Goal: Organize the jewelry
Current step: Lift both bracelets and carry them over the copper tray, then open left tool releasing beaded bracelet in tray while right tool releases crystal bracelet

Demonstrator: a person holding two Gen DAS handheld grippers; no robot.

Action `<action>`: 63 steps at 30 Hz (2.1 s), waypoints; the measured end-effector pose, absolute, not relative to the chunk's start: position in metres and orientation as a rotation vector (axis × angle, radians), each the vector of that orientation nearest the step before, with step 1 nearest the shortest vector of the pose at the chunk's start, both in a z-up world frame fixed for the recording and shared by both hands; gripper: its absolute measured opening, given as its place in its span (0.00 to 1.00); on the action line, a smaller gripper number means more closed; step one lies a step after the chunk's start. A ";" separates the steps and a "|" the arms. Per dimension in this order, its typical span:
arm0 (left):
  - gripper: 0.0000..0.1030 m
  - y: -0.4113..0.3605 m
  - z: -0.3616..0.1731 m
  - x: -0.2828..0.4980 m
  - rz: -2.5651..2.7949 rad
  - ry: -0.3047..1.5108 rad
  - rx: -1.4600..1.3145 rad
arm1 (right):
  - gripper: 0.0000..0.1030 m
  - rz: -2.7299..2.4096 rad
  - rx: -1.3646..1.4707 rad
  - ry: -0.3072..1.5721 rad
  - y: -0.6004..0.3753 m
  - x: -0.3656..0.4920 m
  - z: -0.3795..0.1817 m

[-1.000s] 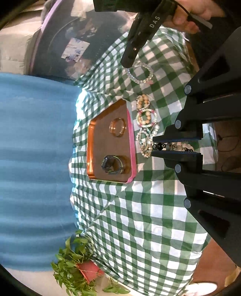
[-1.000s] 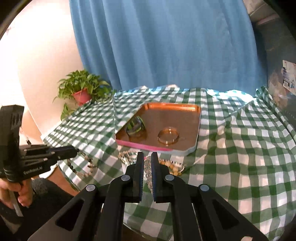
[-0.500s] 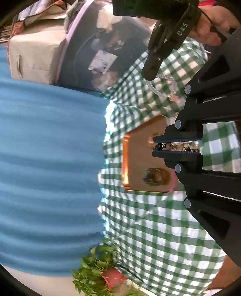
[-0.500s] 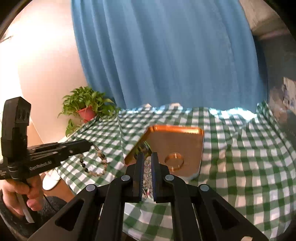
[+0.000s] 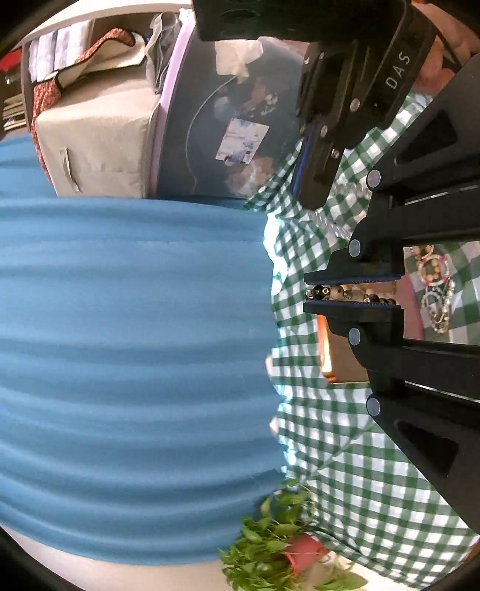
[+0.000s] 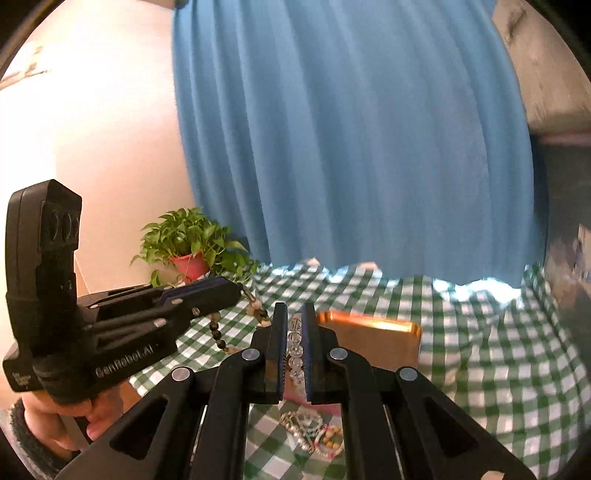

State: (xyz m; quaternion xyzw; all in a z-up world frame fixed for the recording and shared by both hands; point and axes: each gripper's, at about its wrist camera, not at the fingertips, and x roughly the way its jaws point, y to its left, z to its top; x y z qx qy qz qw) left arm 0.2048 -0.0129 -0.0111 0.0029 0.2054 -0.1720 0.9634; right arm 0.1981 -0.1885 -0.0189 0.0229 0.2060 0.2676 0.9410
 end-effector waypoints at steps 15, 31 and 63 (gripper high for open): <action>0.08 -0.001 -0.038 0.275 -0.394 0.440 -0.058 | 0.06 0.540 0.034 0.385 -0.180 0.249 -0.036; 0.08 0.019 -0.156 0.384 -0.500 0.695 -0.368 | 0.06 0.474 0.072 0.573 -0.192 0.343 -0.130; 0.12 -0.019 -0.266 0.430 -0.302 0.951 -0.088 | 0.13 0.248 0.007 0.866 -0.211 0.407 -0.248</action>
